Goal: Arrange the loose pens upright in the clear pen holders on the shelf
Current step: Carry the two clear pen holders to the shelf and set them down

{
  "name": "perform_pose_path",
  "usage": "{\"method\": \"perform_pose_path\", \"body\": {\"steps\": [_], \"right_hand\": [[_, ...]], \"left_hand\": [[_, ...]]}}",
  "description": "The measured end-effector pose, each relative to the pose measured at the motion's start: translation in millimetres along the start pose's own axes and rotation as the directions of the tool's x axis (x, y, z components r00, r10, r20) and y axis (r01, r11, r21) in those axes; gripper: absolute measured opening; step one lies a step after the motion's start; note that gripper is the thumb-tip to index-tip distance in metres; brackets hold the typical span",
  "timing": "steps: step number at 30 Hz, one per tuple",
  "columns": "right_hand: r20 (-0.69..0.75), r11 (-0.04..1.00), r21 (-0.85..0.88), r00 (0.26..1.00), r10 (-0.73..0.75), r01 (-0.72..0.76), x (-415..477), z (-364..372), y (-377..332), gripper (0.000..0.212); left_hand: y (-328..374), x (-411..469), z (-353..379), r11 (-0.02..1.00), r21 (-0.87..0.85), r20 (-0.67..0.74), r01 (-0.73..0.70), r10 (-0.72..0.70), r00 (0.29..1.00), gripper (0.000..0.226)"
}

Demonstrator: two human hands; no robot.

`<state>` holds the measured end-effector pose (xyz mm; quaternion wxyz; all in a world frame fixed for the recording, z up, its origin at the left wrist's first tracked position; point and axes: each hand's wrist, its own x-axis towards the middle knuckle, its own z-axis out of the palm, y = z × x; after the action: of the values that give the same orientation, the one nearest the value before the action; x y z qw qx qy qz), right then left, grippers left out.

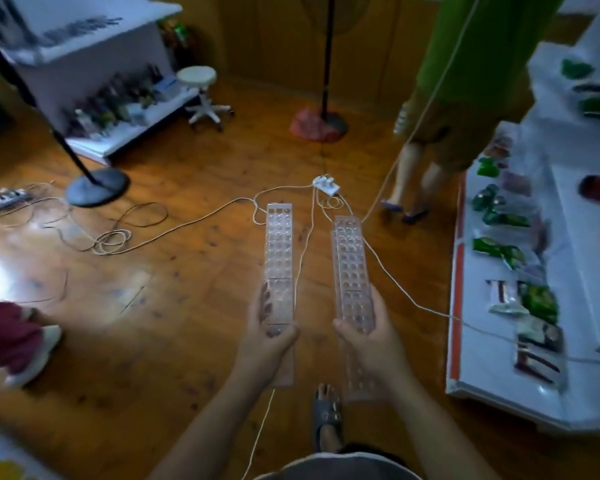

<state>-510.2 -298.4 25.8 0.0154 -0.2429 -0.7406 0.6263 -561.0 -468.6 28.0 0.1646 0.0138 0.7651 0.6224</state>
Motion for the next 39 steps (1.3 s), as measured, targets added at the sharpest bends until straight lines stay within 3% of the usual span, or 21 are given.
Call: {"method": "perform_pose_path", "body": {"steps": [8,20,39], "right_hand": [[0.190,0.999,-0.044,0.981,-0.022,0.031,135.7,2.1,-36.1,0.089],[0.332,0.995,-0.095,0.943,0.036,-0.005,284.5,49.6,-76.6,0.082],[0.422,0.981,-0.165,0.906,-0.027,0.106,611.4,295.5,-257.6,0.077]], "left_hand": [[38.6,98.4,8.5,0.998,-0.037,-0.130,0.052,-0.057,0.990,0.083],[56.3,244.2,-26.6,0.988,-0.106,-0.233,0.112,-0.135,0.963,0.084],[108.6,589.2,-244.9,0.971,-0.215,-0.319,0.105,-0.171,0.932,0.078]]}}
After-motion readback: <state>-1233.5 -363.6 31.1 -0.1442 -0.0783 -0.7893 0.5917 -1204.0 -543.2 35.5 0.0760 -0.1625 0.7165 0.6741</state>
